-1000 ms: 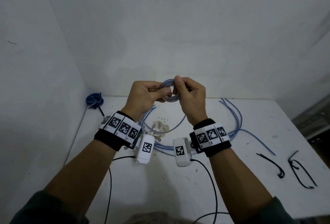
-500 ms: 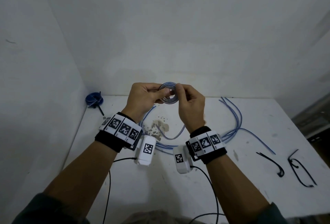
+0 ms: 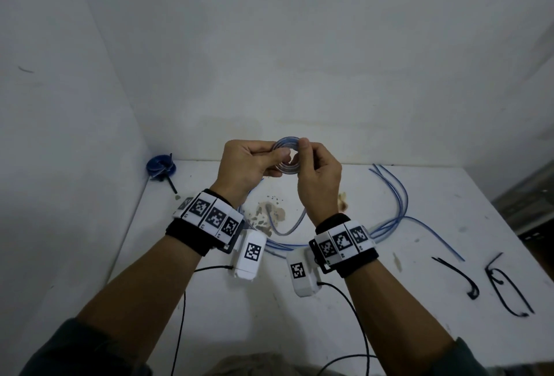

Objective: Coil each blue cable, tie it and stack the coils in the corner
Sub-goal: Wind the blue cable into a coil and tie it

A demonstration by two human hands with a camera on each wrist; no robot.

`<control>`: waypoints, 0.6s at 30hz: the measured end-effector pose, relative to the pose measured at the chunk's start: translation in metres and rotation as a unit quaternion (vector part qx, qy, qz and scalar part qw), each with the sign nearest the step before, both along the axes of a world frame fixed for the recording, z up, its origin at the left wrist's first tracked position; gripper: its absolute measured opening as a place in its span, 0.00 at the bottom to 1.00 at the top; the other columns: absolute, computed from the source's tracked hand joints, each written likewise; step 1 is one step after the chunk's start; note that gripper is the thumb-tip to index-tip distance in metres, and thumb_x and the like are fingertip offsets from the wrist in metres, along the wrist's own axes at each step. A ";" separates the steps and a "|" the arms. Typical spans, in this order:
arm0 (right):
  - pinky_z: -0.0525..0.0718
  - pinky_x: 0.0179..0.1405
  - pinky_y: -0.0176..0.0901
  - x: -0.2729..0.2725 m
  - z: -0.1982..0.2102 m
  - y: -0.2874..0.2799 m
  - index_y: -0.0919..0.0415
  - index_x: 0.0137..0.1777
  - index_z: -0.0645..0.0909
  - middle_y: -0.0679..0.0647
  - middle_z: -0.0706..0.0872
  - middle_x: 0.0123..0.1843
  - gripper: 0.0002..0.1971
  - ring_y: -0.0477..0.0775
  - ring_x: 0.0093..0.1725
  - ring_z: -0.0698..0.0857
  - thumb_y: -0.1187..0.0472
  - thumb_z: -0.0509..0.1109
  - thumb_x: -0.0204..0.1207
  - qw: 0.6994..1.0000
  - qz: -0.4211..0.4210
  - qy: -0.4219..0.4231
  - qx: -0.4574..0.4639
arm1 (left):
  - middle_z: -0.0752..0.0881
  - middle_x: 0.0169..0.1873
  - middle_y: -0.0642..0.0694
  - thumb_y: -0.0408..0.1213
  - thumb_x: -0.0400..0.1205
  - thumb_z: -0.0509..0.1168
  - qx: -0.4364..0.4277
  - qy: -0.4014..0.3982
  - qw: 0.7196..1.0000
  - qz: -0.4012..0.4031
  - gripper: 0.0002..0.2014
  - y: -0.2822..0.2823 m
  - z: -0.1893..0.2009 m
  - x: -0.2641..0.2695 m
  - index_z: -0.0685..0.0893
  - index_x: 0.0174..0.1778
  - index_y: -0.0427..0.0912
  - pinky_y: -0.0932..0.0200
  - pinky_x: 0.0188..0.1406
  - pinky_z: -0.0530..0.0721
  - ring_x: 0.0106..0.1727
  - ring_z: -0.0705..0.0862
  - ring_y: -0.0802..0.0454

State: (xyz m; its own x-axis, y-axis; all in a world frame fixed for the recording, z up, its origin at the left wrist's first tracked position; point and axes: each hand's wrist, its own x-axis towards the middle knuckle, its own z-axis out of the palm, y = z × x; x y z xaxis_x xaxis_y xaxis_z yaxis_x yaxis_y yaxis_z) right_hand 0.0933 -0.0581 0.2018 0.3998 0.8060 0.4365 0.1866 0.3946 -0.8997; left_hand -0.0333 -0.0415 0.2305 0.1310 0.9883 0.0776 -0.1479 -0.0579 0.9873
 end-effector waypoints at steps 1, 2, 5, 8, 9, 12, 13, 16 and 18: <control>0.79 0.34 0.42 -0.004 -0.001 0.000 0.62 0.43 0.84 0.52 0.84 0.32 0.13 0.45 0.33 0.80 0.58 0.63 0.86 1.000 -0.012 0.003 -0.005 | 0.92 0.36 0.41 0.29 0.78 0.74 -0.005 -0.016 1.000 0.010 0.07 -0.001 0.000 0.003 0.91 0.50 0.33 0.58 0.36 0.88 0.37 0.91 0.47; 0.78 0.33 0.44 -0.009 -0.001 0.000 0.61 0.43 0.83 0.53 0.84 0.33 0.15 0.46 0.33 0.80 0.56 0.61 0.87 1.000 -0.021 0.006 -0.008 | 0.92 0.36 0.43 0.29 0.78 0.73 -0.011 -0.033 0.999 0.018 0.06 -0.003 0.001 0.005 0.91 0.50 0.33 0.59 0.37 0.88 0.37 0.91 0.48; 0.76 0.34 0.38 -0.024 -0.003 -0.003 0.58 0.43 0.76 0.46 0.82 0.35 0.14 0.41 0.32 0.78 0.58 0.56 0.89 0.999 -0.025 0.022 0.006 | 0.92 0.37 0.43 0.30 0.80 0.71 -0.034 -0.082 0.996 0.007 0.05 -0.003 0.006 0.008 0.90 0.48 0.32 0.59 0.41 0.88 0.39 0.91 0.48; 0.74 0.35 0.35 -0.022 0.002 -0.002 0.59 0.43 0.73 0.44 0.80 0.34 0.12 0.39 0.32 0.77 0.60 0.55 0.89 0.999 -0.028 -0.005 0.025 | 0.93 0.43 0.39 0.32 0.82 0.69 -0.056 -0.089 0.994 -0.041 0.09 -0.004 0.006 0.003 0.89 0.52 0.29 0.58 0.48 0.89 0.45 0.92 0.46; 0.73 0.34 0.34 -0.018 0.003 0.000 0.60 0.42 0.73 0.44 0.78 0.33 0.12 0.39 0.32 0.76 0.60 0.55 0.88 0.999 -0.023 -0.035 0.025 | 0.93 0.45 0.39 0.34 0.82 0.70 -0.052 -0.052 0.996 -0.051 0.10 -0.003 0.005 0.000 0.89 0.54 0.30 0.57 0.49 0.88 0.47 0.92 0.46; 0.69 0.31 0.36 0.001 0.012 0.005 0.62 0.41 0.74 0.47 0.76 0.31 0.14 0.42 0.29 0.73 0.58 0.57 0.87 0.981 0.031 -0.190 0.000 | 0.93 0.45 0.45 0.41 0.82 0.71 -0.008 0.103 0.993 -0.058 0.12 0.003 0.004 -0.016 0.91 0.54 0.37 0.58 0.48 0.86 0.48 0.92 0.51; 0.69 0.31 0.35 0.007 0.017 0.006 0.62 0.41 0.76 0.46 0.77 0.31 0.14 0.41 0.30 0.74 0.57 0.57 0.87 0.967 0.058 -0.247 -0.013 | 0.93 0.45 0.47 0.42 0.82 0.71 0.006 0.126 0.990 -0.059 0.11 0.005 0.005 -0.021 0.91 0.54 0.40 0.59 0.45 0.85 0.48 0.92 0.52; 0.70 0.32 0.28 0.020 0.032 0.010 0.52 0.40 0.78 0.39 0.78 0.30 0.13 0.36 0.30 0.78 0.58 0.62 0.87 0.929 0.133 -0.343 -0.045 | 0.93 0.43 0.48 0.40 0.82 0.70 0.053 0.145 0.986 -0.066 0.08 0.013 0.007 -0.030 0.91 0.54 0.45 0.61 0.40 0.83 0.46 0.90 0.55; 0.69 0.31 0.31 0.022 0.037 0.010 0.54 0.38 0.79 0.42 0.78 0.27 0.14 0.40 0.28 0.76 0.58 0.63 0.87 0.931 0.144 -0.331 -0.052 | 0.93 0.39 0.47 0.37 0.81 0.71 0.087 0.133 0.986 -0.042 0.06 0.013 0.006 -0.027 0.92 0.52 0.43 0.62 0.38 0.83 0.41 0.89 0.56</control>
State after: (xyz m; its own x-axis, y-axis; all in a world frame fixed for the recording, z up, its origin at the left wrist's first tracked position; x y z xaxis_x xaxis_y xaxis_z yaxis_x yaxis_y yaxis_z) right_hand 0.1150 -0.0477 0.2387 -0.1681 0.8902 0.4234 0.6141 0.4306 -0.6614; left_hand -0.0607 -0.0285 0.2368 0.2510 0.9479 0.1961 0.1036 -0.2277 0.9682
